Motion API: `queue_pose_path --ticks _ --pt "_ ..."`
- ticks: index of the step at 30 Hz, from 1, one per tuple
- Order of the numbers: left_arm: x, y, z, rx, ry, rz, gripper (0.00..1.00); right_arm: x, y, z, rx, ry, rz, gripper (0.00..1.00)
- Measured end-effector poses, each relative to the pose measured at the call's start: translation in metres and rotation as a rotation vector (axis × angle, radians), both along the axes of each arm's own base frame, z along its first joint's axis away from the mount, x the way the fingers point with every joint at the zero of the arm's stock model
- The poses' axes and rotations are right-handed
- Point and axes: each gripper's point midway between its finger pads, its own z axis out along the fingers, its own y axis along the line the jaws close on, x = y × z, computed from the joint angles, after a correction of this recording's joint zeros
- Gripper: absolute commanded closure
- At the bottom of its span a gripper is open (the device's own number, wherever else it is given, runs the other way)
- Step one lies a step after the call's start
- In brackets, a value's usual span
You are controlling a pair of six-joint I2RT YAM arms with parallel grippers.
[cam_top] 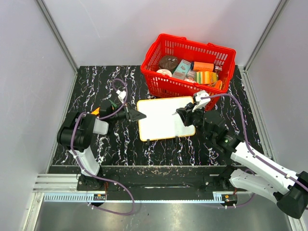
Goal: Write a sentence on the whiteboard
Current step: Hold the whiteboard stand at the center of the board, then write on the whiteboard at the whiteboard stand.
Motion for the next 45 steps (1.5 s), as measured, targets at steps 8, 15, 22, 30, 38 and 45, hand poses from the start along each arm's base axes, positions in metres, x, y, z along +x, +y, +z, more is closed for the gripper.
queue_pose_path --ticks 8,15,22,30,38,45 --pt "-0.006 0.0 0.012 0.031 -0.024 -0.02 1.0 -0.002 0.005 0.005 0.018 -0.013 0.026 1.0" --pt "-0.015 0.002 0.022 0.107 -0.075 -0.026 1.0 -0.002 0.01 0.0 0.013 -0.001 0.048 1.0" --pt "-0.018 0.005 0.019 0.145 -0.058 -0.016 1.0 -0.001 0.017 0.0 0.019 -0.005 0.073 1.0" --pt "-0.016 0.005 0.018 0.158 -0.045 -0.023 1.0 0.004 0.041 -0.009 0.009 0.008 0.149 1.0" --pt "-0.015 0.005 0.017 0.162 -0.033 -0.02 1.0 0.002 0.072 0.0 0.019 -0.077 0.195 1.0" --pt "-0.012 0.004 0.015 0.165 -0.018 -0.022 1.0 0.026 0.088 -0.004 0.032 -0.148 0.124 1.0"
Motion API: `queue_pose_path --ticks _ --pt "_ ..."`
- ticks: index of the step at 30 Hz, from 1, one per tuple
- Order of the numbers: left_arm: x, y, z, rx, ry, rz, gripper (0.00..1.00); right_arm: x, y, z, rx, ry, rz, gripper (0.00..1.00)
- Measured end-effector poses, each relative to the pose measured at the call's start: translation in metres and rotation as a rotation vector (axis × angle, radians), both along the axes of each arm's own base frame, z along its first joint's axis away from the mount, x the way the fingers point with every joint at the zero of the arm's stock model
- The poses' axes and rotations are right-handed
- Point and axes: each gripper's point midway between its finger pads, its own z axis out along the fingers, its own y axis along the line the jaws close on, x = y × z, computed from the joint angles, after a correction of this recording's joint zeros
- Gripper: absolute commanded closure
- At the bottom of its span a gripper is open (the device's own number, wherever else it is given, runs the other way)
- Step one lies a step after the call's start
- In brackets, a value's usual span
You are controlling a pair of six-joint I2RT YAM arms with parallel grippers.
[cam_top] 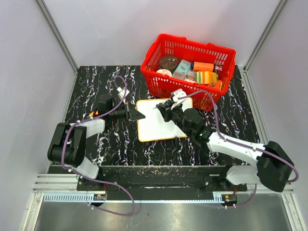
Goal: Write a sentence on the whiteboard
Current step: Write on the whiteboard at the whiteboard stand.
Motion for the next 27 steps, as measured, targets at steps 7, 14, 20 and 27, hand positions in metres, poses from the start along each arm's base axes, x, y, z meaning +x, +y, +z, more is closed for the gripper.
queue_pose_path --ticks 7,14,20,27 --pt "0.0 0.0 -0.001 0.001 0.006 0.001 1.0 0.024 -0.002 -0.023 -0.027 0.005 -0.113 1.0" --pt "0.0 0.0 -0.002 0.003 0.011 0.001 1.0 0.033 0.002 -0.013 0.004 -0.02 -0.139 1.0" --pt "0.0 0.0 -0.003 0.003 0.014 0.001 1.0 0.04 0.009 -0.014 0.003 -0.015 -0.149 1.0" --pt "0.0 0.0 -0.004 0.002 0.017 -0.002 1.0 0.044 0.011 -0.026 -0.016 0.006 -0.157 1.0"
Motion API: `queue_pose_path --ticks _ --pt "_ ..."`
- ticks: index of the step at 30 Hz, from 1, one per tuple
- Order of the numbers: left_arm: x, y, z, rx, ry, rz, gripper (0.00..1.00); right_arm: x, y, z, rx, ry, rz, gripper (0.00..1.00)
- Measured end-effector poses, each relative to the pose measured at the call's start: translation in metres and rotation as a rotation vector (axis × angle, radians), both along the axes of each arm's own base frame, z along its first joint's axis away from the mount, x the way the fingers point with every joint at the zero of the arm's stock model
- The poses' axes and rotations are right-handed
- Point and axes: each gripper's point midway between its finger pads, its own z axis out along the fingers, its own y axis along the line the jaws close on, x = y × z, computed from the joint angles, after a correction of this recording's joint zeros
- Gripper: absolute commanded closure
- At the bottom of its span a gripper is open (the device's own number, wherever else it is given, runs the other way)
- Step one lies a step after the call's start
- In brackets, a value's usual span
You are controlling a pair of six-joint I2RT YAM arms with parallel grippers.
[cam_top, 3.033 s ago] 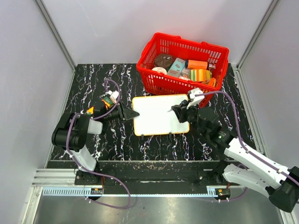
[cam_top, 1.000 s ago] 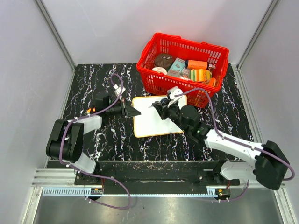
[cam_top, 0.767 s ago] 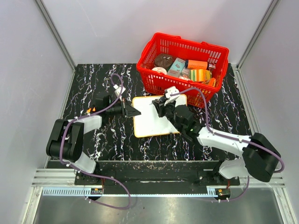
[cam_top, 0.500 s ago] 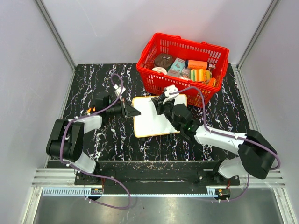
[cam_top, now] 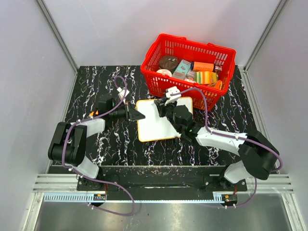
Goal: Write a sentence on the whiteboard
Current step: Write on the whiteboard at the whiteboard stand.
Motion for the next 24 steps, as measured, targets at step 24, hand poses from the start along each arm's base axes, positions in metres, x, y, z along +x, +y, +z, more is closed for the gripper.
queue_pose_path --ticks 24 --pt "0.0 0.001 -0.003 0.002 0.014 0.001 1.0 0.001 0.009 -0.01 0.023 0.024 0.016 1.0"
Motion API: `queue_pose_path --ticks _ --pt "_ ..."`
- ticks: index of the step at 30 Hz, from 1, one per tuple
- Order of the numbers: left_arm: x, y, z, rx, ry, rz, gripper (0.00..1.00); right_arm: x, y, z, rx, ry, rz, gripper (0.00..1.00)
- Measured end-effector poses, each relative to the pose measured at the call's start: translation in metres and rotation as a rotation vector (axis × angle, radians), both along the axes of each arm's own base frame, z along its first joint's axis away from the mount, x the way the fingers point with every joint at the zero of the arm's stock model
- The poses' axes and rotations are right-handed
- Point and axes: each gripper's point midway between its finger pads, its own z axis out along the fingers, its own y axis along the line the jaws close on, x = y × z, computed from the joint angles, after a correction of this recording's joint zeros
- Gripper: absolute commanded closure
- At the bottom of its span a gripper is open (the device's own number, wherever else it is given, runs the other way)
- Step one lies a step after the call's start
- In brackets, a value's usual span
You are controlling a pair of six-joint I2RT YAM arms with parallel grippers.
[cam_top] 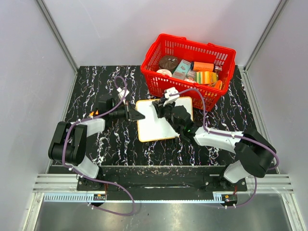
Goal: Write a sentence on the whiteboard
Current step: Write on the whiteboard at the whiteboard stand.
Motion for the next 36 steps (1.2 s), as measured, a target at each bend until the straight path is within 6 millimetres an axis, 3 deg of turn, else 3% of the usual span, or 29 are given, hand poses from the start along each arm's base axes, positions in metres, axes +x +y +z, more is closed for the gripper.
queue_pose_path --ticks 17,36 --pt "0.0 0.0 -0.001 0.002 0.008 -0.001 1.0 -0.011 0.007 -0.012 -0.002 0.043 0.066 1.0" --pt "0.001 0.0 -0.003 0.007 0.01 0.001 1.0 -0.013 -0.007 -0.021 -0.019 0.085 0.018 1.0"
